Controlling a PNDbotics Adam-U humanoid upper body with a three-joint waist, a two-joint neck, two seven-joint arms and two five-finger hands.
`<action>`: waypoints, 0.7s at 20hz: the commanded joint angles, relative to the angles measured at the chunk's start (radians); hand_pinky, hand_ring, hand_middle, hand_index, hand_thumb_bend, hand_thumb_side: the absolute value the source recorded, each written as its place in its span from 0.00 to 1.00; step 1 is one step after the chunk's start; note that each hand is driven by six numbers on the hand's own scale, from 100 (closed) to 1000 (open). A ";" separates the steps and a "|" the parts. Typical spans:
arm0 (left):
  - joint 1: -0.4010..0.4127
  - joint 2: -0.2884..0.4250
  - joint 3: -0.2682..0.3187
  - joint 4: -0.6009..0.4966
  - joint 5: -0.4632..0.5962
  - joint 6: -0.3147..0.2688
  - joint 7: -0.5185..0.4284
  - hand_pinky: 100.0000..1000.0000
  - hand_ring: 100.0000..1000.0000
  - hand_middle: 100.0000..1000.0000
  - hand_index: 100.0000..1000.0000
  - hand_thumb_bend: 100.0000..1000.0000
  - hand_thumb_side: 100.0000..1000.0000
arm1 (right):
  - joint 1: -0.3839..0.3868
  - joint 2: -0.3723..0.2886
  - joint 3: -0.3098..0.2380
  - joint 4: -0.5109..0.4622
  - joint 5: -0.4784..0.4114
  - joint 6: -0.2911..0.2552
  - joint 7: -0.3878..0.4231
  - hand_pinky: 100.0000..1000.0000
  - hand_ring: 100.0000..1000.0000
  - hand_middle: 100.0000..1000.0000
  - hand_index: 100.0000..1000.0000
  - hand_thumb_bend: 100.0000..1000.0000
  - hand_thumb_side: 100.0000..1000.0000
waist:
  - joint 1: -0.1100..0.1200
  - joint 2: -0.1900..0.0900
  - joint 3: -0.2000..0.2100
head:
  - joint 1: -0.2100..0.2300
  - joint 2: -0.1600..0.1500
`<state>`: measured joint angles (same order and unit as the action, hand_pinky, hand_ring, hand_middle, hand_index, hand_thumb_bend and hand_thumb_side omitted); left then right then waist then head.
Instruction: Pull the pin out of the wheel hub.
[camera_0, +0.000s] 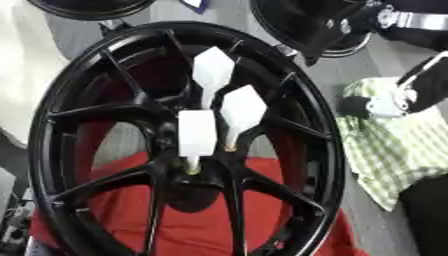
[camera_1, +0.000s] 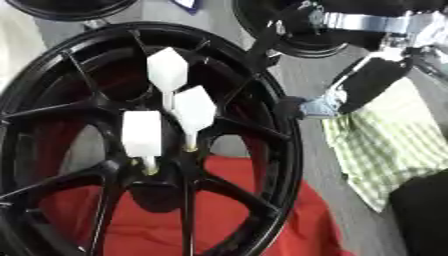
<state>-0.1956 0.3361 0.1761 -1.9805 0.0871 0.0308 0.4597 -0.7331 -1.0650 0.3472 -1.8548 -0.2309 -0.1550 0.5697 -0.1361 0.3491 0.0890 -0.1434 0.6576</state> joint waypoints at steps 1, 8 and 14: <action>-0.011 0.029 0.002 -0.019 0.005 -0.003 -0.003 0.75 0.53 0.62 0.63 0.00 0.76 | -0.034 0.004 0.002 0.032 -0.004 0.030 0.048 0.86 0.84 0.69 0.81 0.28 0.23 | 0.004 -0.027 0.003 | -0.005 -0.009; -0.012 0.029 0.004 -0.019 0.005 -0.002 -0.002 0.75 0.53 0.62 0.63 0.00 0.76 | -0.082 0.055 0.030 0.071 0.032 0.081 0.106 0.86 0.84 0.69 0.84 0.30 0.23 | -0.002 -0.023 0.014 | -0.012 0.004; -0.020 0.030 0.004 -0.019 0.005 -0.002 -0.002 0.75 0.53 0.62 0.63 0.00 0.77 | -0.091 0.078 0.034 0.098 0.040 0.098 0.124 0.86 0.84 0.70 0.85 0.29 0.23 | -0.008 -0.013 0.025 | -0.016 0.017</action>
<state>-0.2045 0.3366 0.1763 -1.9805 0.0880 0.0301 0.4591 -0.8091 -0.9700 0.3899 -1.7620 -0.1951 -0.0589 0.6895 -0.1503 0.3525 0.1153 -0.1541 0.6726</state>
